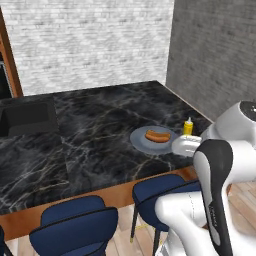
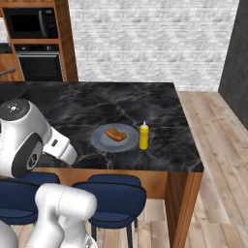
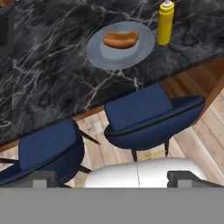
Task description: Move the hot dog bun to the plate on the dining table and place the condiment next to that plate. Then navigate to the fridge and take the sausage and place it on the plate as well.
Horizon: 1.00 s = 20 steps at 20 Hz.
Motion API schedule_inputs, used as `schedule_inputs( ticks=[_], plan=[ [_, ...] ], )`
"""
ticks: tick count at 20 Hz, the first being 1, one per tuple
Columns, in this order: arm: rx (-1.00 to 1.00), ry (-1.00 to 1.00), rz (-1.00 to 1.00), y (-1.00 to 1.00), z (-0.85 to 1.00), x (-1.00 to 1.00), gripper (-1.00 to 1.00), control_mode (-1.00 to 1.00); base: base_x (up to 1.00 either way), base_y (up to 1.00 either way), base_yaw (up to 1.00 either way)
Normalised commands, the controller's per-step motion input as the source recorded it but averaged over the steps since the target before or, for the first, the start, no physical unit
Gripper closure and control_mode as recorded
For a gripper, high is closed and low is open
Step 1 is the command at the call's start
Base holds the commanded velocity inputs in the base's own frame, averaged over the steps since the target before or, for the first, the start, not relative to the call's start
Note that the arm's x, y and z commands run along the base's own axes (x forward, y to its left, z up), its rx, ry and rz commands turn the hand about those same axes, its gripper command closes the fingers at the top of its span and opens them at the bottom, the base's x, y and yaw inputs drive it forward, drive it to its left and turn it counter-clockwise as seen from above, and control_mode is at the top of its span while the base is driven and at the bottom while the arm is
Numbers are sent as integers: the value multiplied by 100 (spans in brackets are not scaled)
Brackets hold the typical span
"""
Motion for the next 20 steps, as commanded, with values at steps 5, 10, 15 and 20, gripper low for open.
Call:
schedule_inputs(
  ticks=[5, 10, 15, 20],
  plan=[
    [0, 0, 0, 0, 0, 0, -100, 100, -34, 22, 10],
    [0, 0, 0, 0, 0, 0, -100, 100, -56, 43, 51],
    [0, 0, 0, 0, 0, 0, -100, 100, -37, 61, 61],
    [0, 0, 0, 0, 0, 0, -100, 100, -17, 96, 65]
  ],
)
